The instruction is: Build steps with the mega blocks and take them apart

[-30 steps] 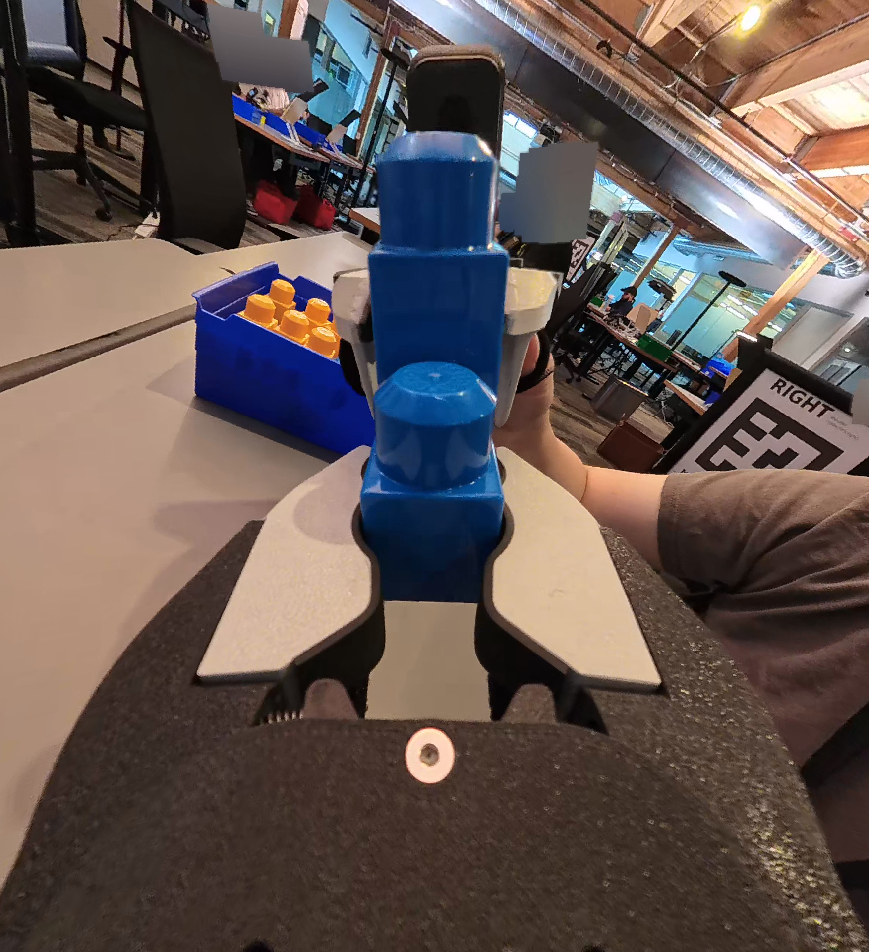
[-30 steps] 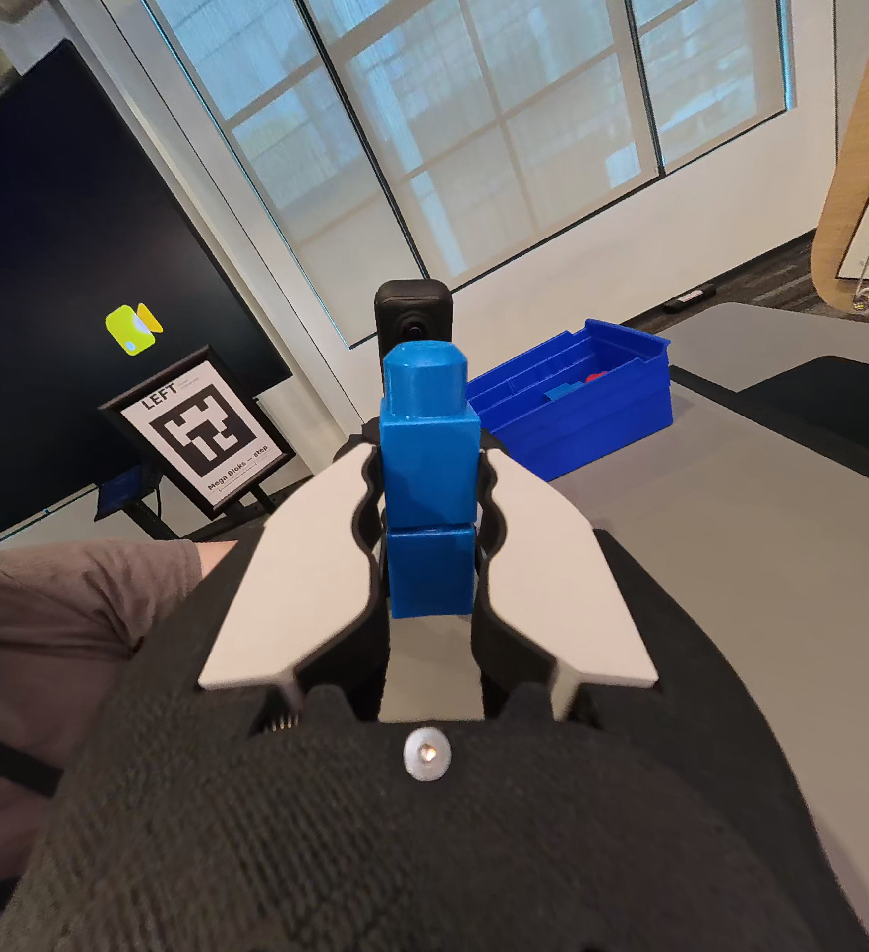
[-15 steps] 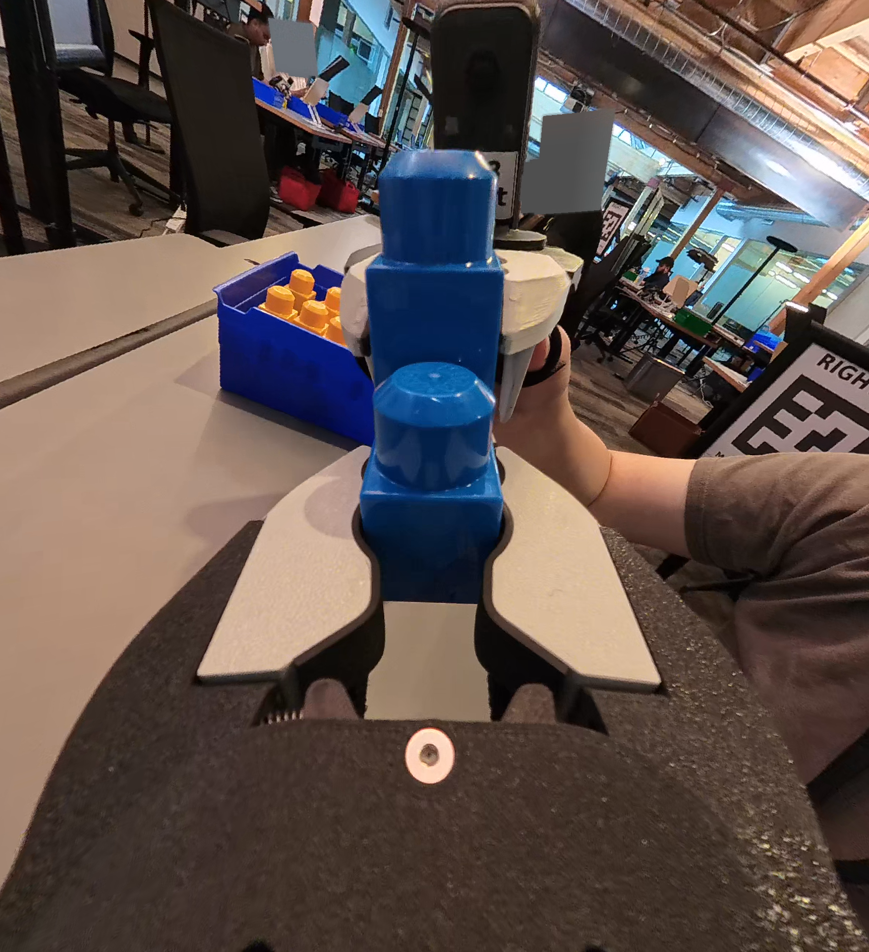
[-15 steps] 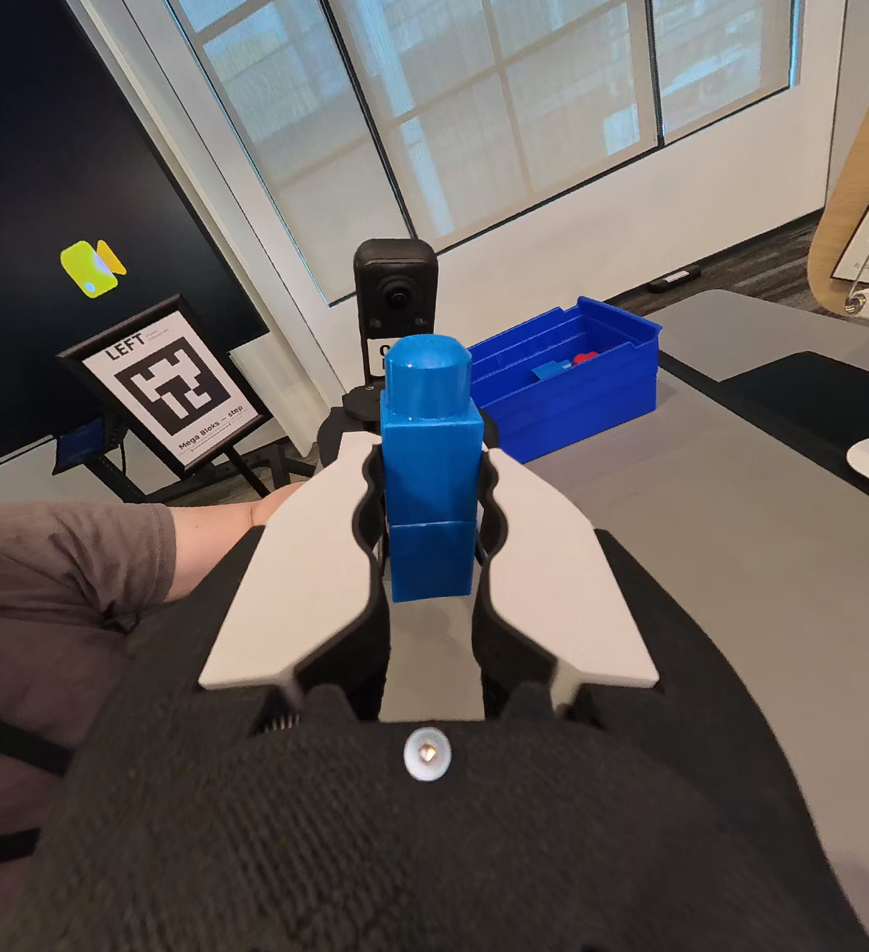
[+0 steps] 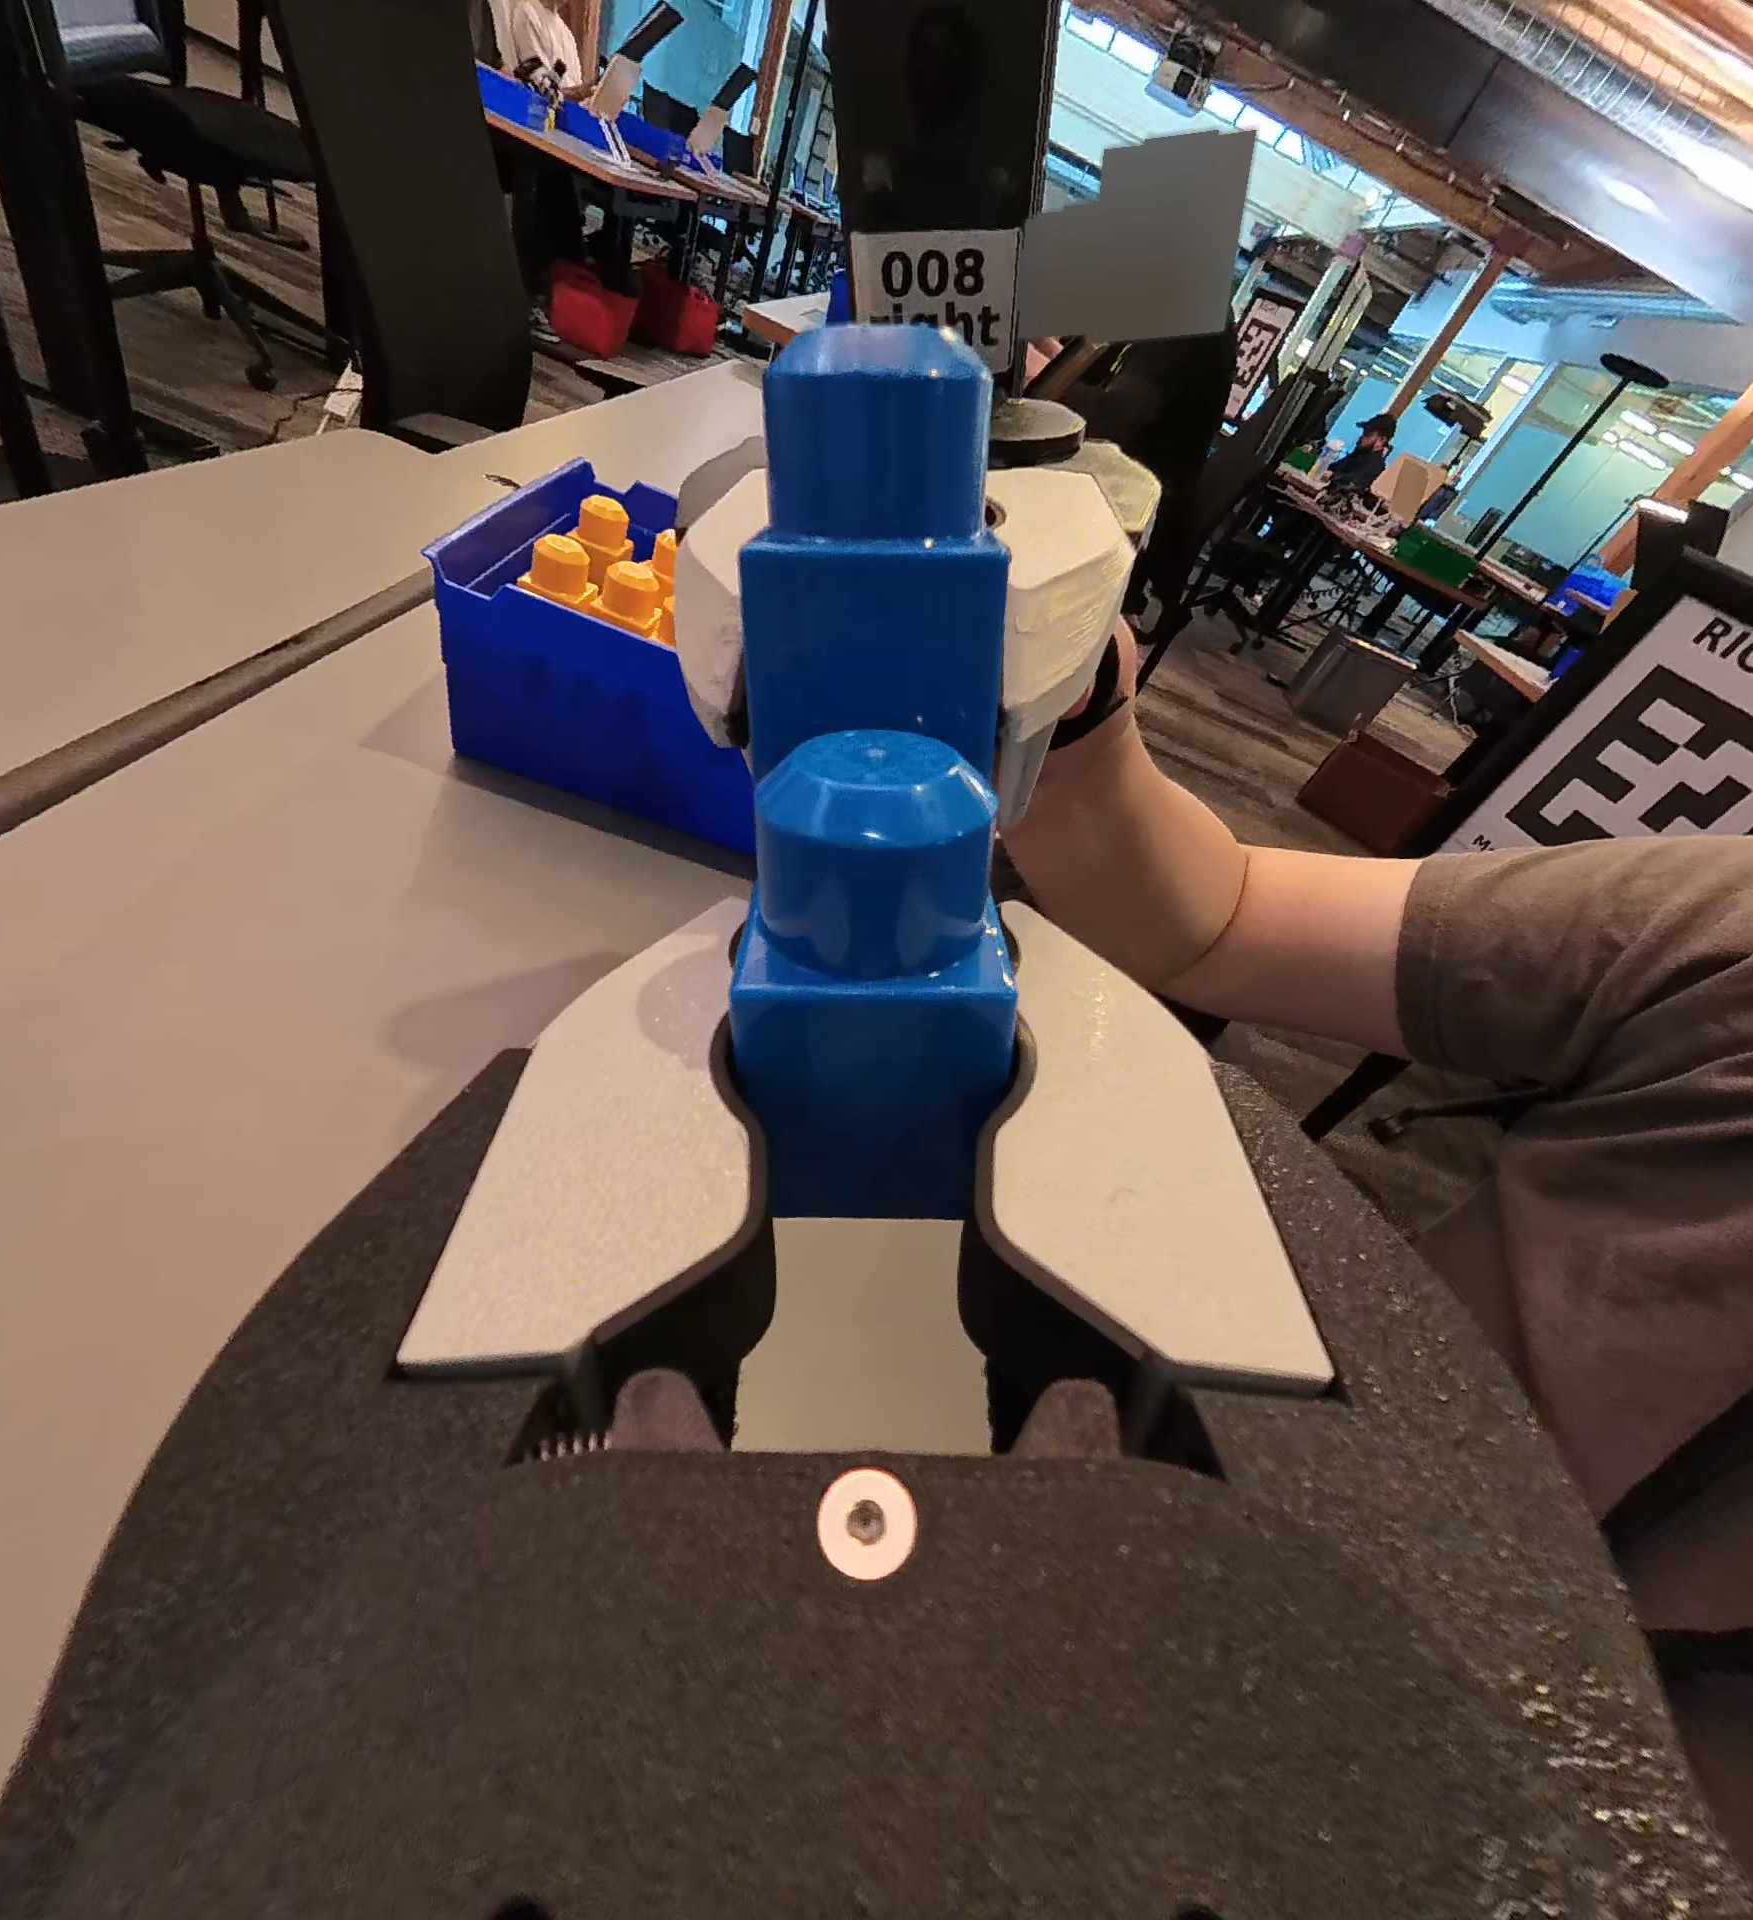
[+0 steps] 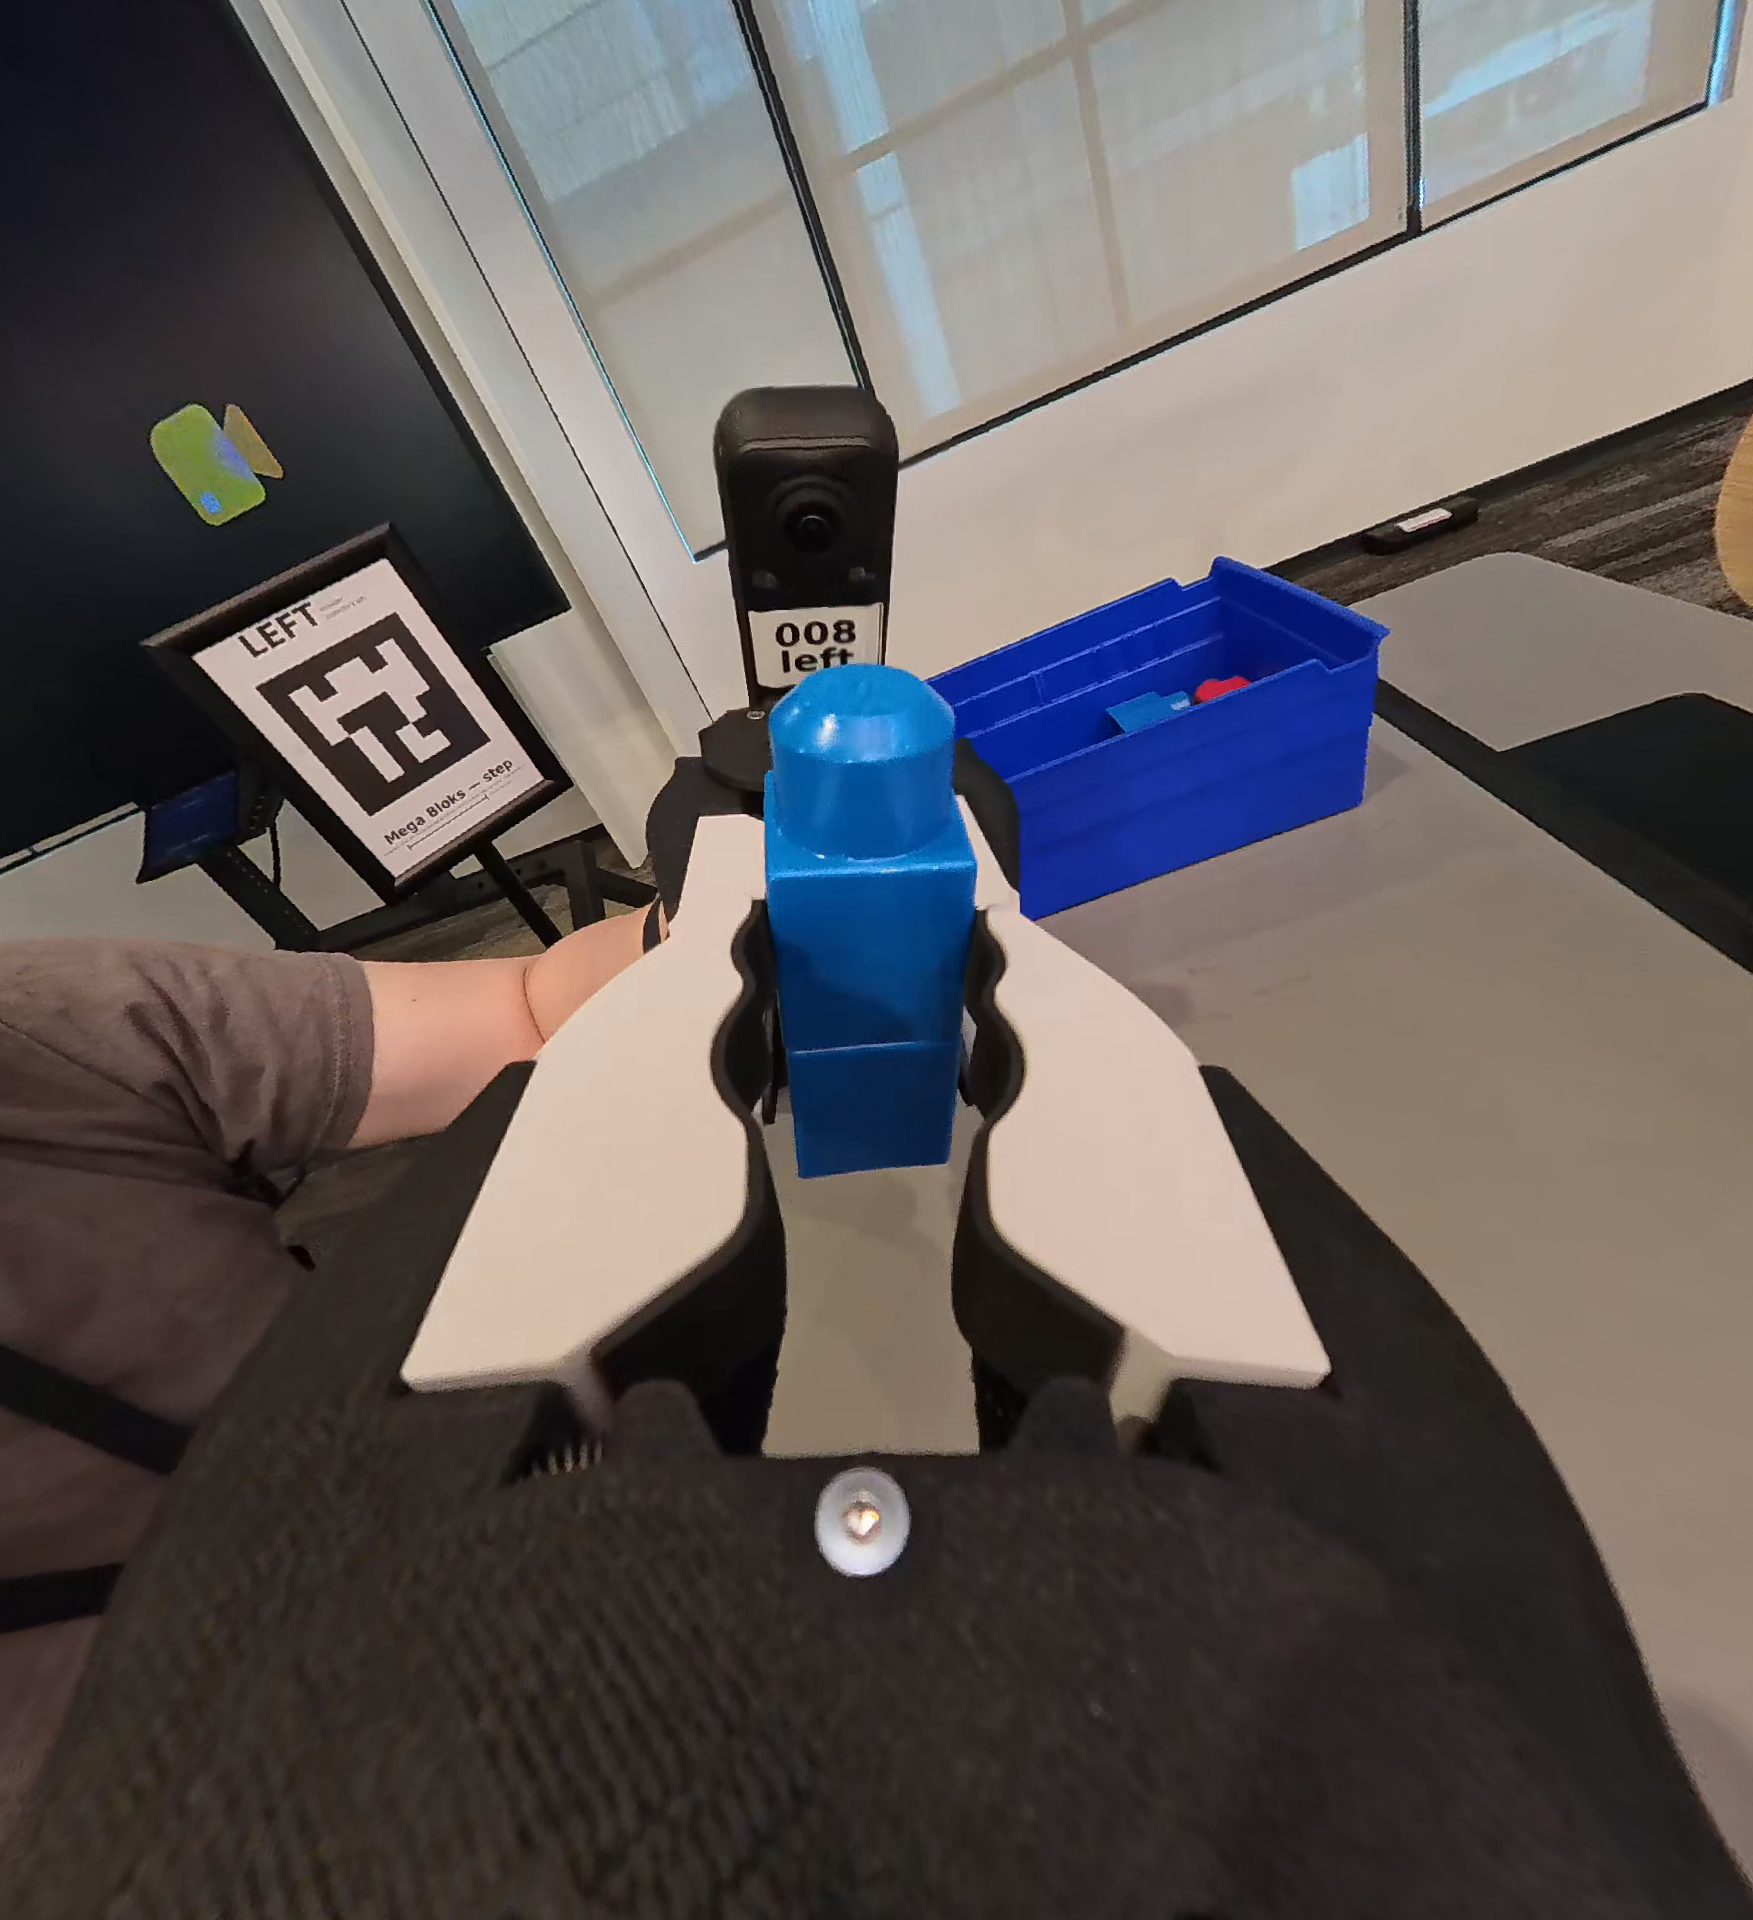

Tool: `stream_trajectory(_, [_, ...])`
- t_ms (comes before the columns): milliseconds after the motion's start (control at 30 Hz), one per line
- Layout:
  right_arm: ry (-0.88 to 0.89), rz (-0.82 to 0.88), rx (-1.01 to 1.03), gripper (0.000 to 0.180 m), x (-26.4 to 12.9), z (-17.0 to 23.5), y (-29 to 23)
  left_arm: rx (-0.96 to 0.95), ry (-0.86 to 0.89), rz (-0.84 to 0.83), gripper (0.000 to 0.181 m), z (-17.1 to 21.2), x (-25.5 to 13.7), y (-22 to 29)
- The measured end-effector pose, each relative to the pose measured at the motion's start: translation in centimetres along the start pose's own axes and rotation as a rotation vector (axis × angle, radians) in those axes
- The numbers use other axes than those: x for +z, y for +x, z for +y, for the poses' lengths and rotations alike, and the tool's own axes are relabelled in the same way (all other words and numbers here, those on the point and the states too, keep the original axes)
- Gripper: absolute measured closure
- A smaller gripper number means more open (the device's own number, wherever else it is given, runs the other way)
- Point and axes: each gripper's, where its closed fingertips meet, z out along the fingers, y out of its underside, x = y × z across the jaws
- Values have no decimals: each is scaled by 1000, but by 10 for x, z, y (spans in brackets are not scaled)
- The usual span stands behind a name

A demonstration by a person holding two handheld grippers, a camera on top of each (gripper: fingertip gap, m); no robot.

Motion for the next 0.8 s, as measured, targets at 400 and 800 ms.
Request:
stream_trajectory(400, [-36, 70, -246, 125, -18, -16, -7, 172, -76, -125, 141, 0, -12, -13])
stream_trajectory(800, [-214, 34, -397, 143, -15, 7, -23, 335, -151, -107, 141, 10, 4, 10])
